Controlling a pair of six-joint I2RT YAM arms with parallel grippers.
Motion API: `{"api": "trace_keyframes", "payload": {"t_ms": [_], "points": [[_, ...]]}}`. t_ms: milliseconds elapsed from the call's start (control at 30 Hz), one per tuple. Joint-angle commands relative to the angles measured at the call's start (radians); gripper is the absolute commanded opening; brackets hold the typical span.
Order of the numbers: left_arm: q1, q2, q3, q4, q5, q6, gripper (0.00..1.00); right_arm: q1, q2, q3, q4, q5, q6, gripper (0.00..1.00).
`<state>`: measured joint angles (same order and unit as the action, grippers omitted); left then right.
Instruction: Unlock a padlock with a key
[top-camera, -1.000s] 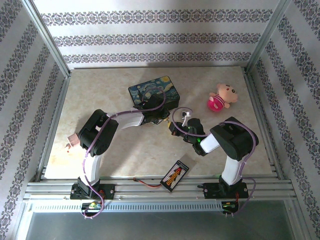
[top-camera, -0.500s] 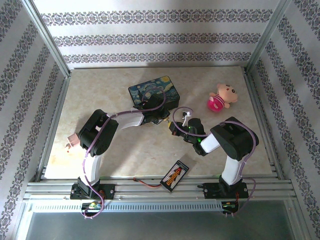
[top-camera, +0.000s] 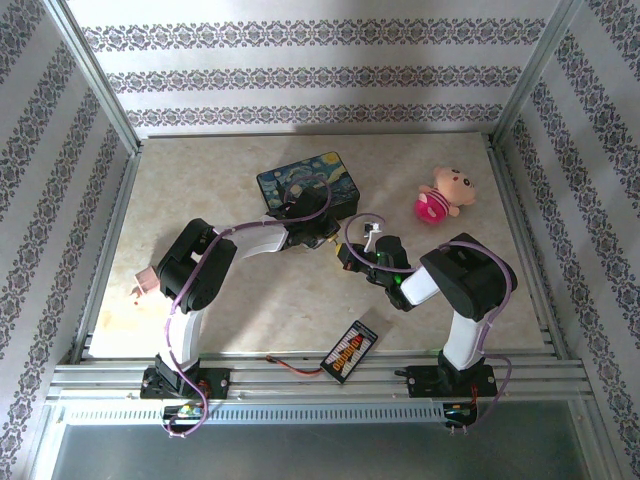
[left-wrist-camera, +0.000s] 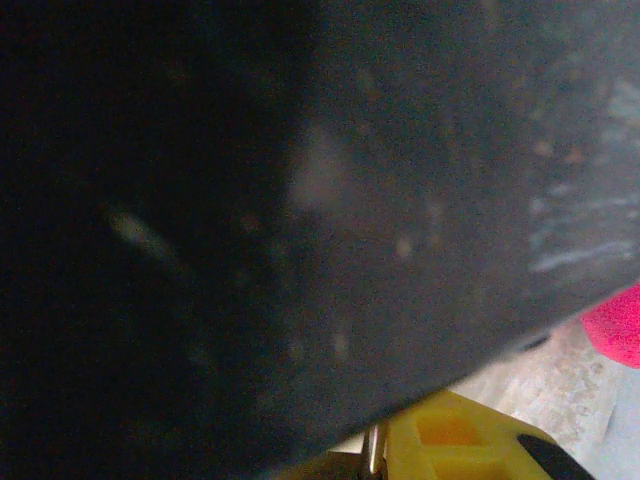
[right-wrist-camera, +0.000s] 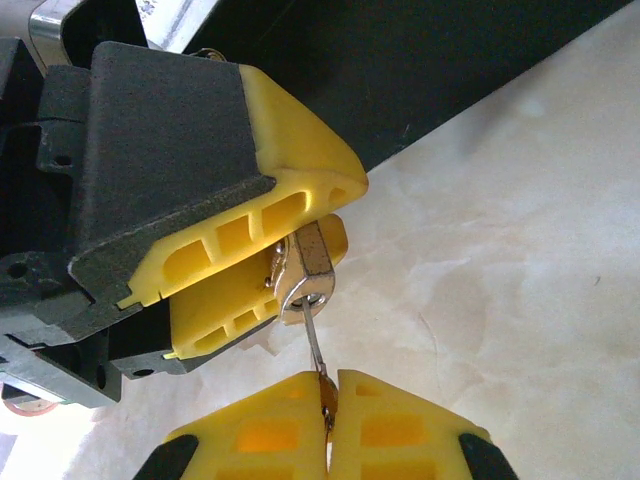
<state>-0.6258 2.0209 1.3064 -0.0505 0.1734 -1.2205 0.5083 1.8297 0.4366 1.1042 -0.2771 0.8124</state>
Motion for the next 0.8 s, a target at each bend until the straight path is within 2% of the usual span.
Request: {"api": "trace_keyframes", "payload": {"t_ms": [0,500,767], "points": [[0.006,0.039,-0.015,-0.023,0.099,-0.072,0.11,0.01,0.005,0.041,0.065,0.008,-0.012,0.0],[0.004,0.048,0.0,-0.037,0.112,-0.071,0.11,0.015,0.002,0.072,0.051,-0.093,-0.102,0.0],[-0.003,0.028,0.006,-0.062,0.135,-0.049,0.11,-0.036,-0.017,0.022,0.081,-0.161,-0.175,0.0]]}}
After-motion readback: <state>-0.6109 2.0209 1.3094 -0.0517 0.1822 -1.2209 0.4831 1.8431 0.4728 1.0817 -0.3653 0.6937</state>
